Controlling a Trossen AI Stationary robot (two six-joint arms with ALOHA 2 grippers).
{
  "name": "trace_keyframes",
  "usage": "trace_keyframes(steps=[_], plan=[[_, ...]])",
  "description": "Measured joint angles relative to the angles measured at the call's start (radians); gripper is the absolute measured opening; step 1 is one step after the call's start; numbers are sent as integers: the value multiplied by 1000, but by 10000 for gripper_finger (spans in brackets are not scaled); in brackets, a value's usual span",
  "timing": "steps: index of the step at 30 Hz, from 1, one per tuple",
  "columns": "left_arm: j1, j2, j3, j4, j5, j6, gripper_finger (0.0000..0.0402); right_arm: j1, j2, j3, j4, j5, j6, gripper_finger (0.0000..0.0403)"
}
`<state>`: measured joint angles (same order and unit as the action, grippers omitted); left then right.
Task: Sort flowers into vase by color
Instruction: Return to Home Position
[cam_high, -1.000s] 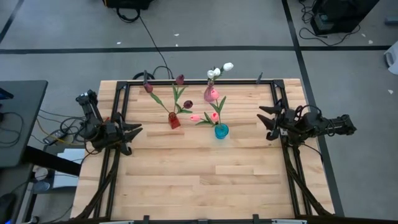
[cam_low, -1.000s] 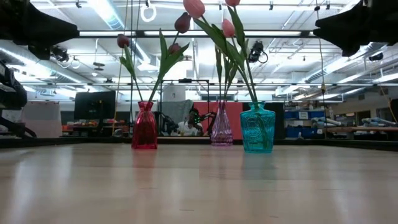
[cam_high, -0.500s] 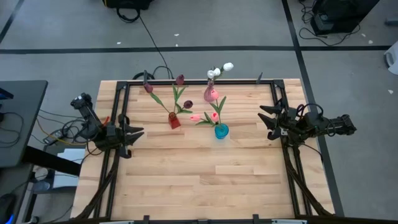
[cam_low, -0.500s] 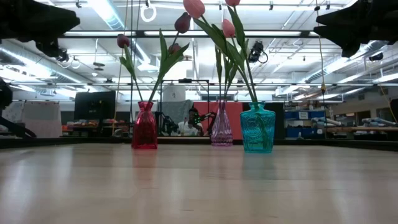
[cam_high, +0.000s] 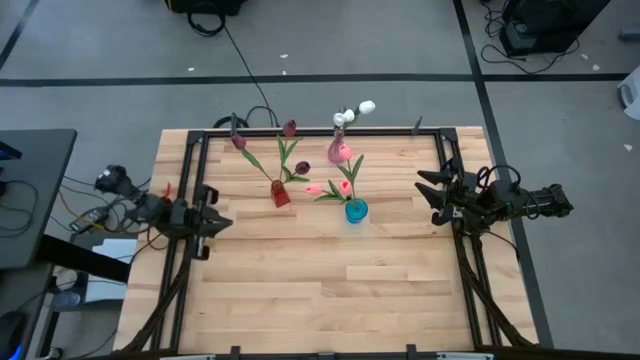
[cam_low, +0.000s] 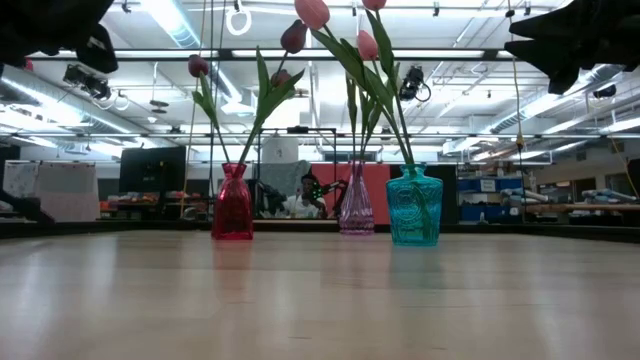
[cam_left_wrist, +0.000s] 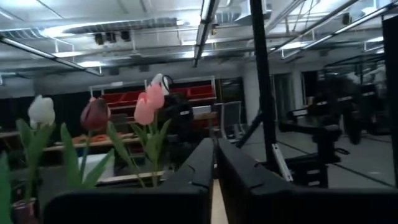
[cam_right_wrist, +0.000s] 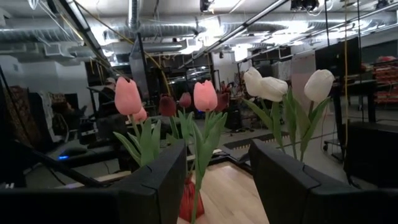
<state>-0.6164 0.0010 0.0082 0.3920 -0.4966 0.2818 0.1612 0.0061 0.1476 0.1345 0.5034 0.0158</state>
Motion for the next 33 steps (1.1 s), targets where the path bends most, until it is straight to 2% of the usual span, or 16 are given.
trace_keyframes(steps=[3, 7, 11, 14, 21, 33], plan=[[99, 0, 0, -23, 135, -78, 8, 0, 0, 0, 0, 0, 0, 187], [238, 0, 0, -19, 350, -195, 7, 0, 0, 0, 0, 0, 0, 187], [346, 0, 0, -25, 451, -297, 14, 0, 0, 0, 0, 0, 0, 187], [380, 1, 0, -42, 465, -352, 15, 0, 0, 0, 0, 0, 0, 187], [381, 2, 0, -103, 465, -556, 16, 0, 0, 0, 0, 0, 0, 187], [380, 2, 0, -99, 465, -549, 16, 0, 0, -1, 0, 0, 0, 187]])
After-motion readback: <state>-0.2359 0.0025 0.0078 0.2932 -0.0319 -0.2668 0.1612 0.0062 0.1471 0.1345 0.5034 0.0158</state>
